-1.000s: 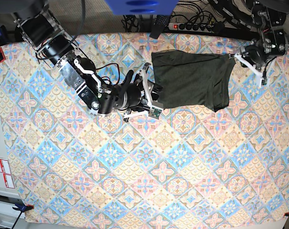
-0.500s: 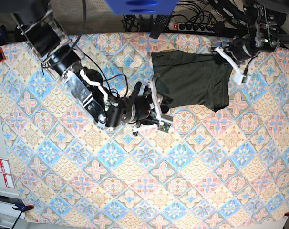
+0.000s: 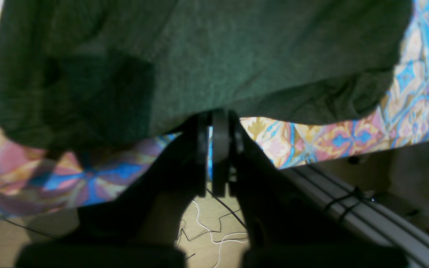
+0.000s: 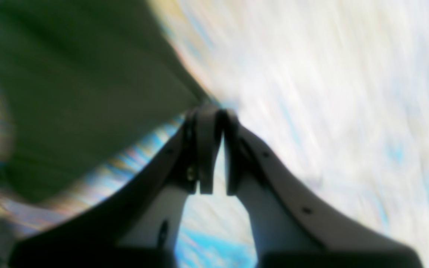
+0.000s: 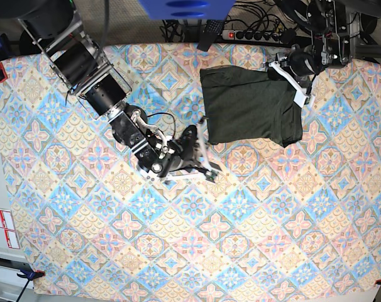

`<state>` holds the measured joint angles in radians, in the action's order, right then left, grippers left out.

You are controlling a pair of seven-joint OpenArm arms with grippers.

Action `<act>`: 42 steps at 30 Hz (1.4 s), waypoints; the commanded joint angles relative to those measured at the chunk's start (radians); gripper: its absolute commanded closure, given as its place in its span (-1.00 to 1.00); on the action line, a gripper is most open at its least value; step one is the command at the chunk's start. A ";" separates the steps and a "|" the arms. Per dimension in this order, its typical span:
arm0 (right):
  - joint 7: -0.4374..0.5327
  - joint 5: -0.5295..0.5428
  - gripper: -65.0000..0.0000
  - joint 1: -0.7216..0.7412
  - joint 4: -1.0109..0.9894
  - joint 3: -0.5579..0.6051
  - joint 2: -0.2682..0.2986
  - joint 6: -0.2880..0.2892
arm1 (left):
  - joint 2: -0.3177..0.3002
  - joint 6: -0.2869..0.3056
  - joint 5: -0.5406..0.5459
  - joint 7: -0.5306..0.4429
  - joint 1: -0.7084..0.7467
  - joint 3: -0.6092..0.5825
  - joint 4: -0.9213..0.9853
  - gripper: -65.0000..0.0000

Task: Fold the T-shirt properly
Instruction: 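Rotate the folded shirt with both grippers and set it down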

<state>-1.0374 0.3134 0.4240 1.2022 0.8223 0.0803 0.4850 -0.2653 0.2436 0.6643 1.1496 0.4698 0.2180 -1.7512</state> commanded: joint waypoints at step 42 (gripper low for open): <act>0.062 -0.248 0.88 -0.221 0.104 -0.007 0.039 0.014 | 0.042 0.004 -0.282 -0.026 -0.394 -0.167 0.303 1.00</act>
<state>-0.9691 0.0673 0.1959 1.2984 0.8192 0.1101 0.4965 -0.2214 0.2584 0.4004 1.1404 0.0948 0.0643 -1.4597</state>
